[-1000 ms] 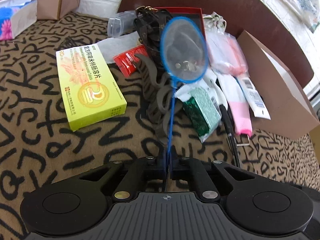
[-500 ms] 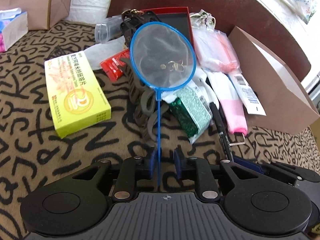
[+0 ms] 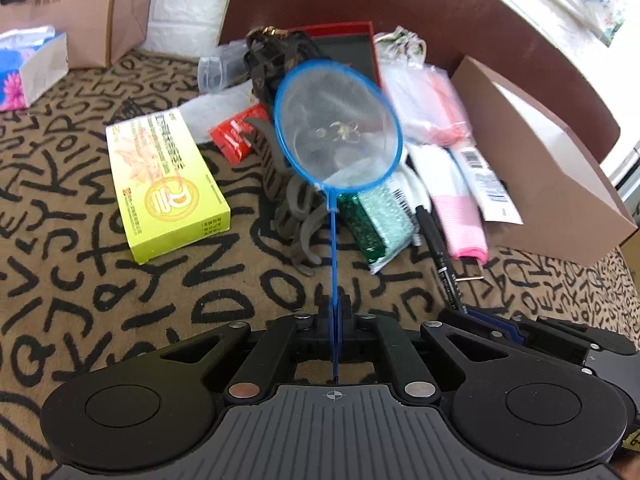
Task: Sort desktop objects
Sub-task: 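Carry the marker and the blue net with both grippers over the tan box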
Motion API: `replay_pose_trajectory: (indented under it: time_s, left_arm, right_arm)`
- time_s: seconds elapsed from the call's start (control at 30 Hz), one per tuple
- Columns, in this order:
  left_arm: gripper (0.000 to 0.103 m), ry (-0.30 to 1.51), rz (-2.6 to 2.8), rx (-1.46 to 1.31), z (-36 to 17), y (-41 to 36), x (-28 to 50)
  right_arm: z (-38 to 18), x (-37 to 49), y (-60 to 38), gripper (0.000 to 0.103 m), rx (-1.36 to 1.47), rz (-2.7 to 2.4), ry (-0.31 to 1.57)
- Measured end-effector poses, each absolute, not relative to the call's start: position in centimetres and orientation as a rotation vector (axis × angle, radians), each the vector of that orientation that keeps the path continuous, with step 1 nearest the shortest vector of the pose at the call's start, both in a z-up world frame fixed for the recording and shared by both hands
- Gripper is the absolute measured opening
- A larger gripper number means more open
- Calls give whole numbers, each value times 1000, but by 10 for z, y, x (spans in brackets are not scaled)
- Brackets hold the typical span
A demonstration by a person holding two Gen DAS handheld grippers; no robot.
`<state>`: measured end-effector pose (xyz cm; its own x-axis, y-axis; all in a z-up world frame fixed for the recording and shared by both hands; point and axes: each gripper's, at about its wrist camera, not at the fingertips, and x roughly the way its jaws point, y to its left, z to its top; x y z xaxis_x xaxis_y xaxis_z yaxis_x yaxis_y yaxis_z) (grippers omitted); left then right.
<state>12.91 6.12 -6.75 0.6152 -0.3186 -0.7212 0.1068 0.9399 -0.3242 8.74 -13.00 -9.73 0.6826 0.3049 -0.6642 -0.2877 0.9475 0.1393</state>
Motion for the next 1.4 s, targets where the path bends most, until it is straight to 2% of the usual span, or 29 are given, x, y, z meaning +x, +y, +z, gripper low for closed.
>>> replay_pose_trajectory:
  time_s: [0.87, 1.4]
  left_arm:
    - [0, 672, -359, -245, 15, 22, 103]
    - [0, 551, -548, -231, 85, -80, 166]
  right_arm:
    - [-46, 53, -171, 10, 110, 314, 570]
    - [15, 89, -261, 10, 92, 96, 398]
